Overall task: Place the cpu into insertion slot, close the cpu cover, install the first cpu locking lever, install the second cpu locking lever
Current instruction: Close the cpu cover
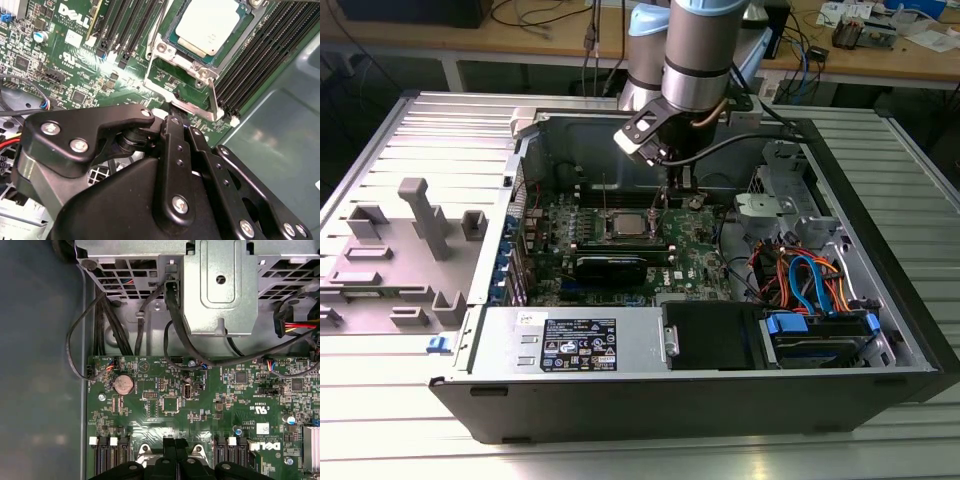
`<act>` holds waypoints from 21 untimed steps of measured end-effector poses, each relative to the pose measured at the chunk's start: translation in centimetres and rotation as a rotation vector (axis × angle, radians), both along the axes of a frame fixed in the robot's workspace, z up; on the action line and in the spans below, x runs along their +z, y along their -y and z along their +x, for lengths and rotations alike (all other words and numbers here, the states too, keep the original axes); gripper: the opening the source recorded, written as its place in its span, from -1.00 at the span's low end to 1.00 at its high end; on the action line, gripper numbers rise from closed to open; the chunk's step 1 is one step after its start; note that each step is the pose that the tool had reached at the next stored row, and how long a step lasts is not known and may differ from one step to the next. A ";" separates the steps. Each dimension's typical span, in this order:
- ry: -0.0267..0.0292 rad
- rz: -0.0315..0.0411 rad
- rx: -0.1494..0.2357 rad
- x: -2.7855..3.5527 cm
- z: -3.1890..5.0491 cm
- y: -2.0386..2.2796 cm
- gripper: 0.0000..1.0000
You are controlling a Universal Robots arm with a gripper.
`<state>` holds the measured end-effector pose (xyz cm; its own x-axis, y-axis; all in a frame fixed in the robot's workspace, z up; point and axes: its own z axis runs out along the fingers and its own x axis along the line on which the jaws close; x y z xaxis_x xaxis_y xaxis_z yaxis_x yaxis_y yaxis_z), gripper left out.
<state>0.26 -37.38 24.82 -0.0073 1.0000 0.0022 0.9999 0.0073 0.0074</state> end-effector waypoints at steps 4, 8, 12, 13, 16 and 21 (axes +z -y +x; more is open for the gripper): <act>0.0000 0.0002 0.000 -0.02 -0.20 0.00 -0.79; 0.0001 0.0006 0.000 -0.08 -0.39 0.00 -0.79; 0.0001 0.0011 0.000 -0.17 -0.62 0.00 -0.79; 0.0001 0.0011 0.000 -0.19 -0.66 0.00 -0.79; 0.0001 0.0013 0.000 -0.25 -0.85 0.00 -0.79; 0.0001 0.0023 0.000 -0.40 -1.19 0.00 -0.79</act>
